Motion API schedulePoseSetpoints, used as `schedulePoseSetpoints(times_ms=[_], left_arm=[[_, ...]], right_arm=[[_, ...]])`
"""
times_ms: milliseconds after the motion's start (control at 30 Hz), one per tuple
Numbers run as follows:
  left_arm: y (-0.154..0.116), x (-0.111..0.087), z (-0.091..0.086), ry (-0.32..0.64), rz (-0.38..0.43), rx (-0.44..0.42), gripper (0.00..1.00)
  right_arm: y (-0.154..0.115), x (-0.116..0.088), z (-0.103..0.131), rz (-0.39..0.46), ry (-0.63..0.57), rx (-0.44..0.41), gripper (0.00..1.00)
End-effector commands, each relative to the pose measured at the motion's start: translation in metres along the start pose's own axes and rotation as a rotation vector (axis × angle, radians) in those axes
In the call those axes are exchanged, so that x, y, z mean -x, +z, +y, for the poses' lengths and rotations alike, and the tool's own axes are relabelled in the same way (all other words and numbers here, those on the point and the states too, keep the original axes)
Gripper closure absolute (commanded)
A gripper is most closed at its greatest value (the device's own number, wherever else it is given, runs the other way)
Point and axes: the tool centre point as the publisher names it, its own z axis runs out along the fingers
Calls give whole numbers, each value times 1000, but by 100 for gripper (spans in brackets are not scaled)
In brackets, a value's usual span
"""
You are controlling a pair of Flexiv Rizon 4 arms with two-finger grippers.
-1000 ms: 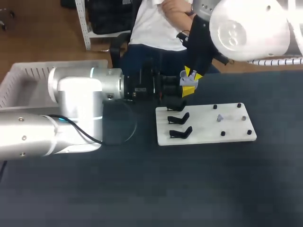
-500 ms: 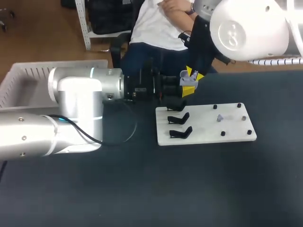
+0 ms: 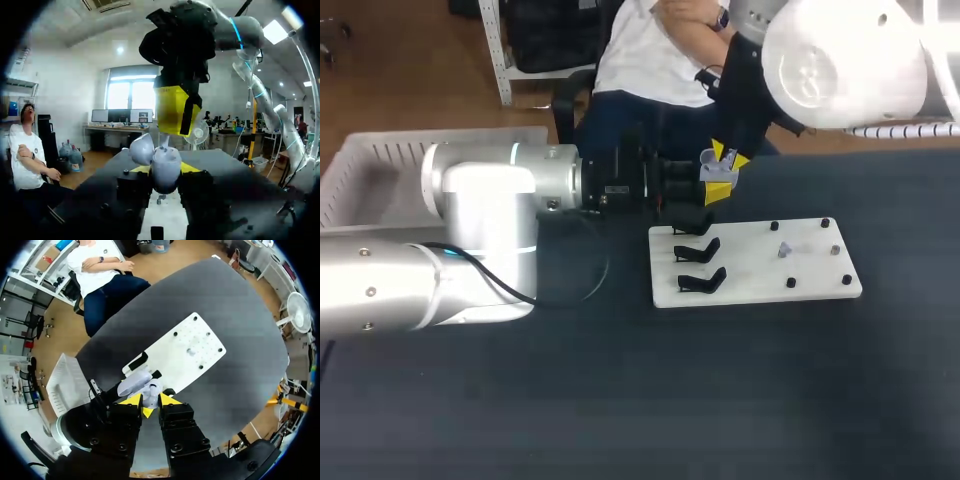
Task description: Pick up each earbud case from the left stands, insert the matching earbuds, close the lid, and place the case in the box.
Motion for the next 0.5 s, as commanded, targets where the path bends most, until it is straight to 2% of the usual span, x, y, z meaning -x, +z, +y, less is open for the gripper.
schedulePoseSetpoints(times_ms=[33,500], left_arm=[[1,0,2,-1,2,-3,100],[1,0,2,-1,2,-3,100]], right_arm=[[2,1,2,4,0,-5,100],[12,0,2,31,-11,-20,100]])
